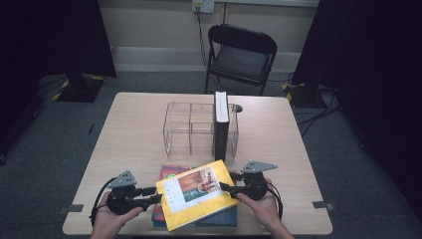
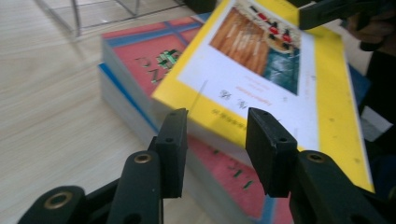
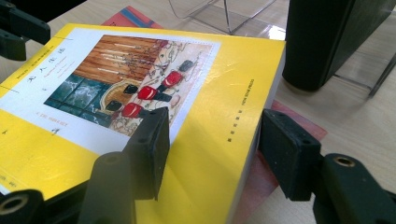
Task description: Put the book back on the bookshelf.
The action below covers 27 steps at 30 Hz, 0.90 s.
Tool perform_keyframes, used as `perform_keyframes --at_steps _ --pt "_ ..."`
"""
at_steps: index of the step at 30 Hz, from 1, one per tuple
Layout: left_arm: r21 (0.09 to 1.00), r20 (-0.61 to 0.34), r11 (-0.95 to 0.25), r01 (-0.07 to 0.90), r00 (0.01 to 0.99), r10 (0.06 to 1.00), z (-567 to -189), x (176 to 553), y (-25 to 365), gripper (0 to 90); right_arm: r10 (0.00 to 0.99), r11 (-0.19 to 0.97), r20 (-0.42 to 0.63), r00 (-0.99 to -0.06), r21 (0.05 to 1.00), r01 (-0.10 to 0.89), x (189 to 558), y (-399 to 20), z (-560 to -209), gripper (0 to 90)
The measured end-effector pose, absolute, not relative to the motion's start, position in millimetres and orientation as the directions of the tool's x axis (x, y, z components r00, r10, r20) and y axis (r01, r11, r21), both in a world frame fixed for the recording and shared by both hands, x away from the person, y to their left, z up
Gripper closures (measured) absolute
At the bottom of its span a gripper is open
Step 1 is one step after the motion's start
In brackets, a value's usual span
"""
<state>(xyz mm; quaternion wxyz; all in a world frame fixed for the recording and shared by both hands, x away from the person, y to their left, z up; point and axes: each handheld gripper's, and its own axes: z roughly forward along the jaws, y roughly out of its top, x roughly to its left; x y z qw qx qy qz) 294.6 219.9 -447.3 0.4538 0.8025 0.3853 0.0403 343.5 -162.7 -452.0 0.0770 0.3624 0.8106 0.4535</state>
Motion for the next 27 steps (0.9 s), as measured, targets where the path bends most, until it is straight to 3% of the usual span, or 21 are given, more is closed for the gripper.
perform_keyframes --at_steps 5,27 --pt "0.755 -0.324 -0.252 0.605 0.679 0.659 -448.9 296.3 221.9 60.8 0.662 0.333 0.189 -0.726 0.794 0.51 342.5 -162.1 -451.5 43.6" --pt "0.781 -0.242 -0.285 0.555 0.69 0.682 -448.4 333.1 205.5 58.6 0.68 0.364 0.15 -0.718 0.782 0.507 309.7 -170.5 -447.0 40.8"
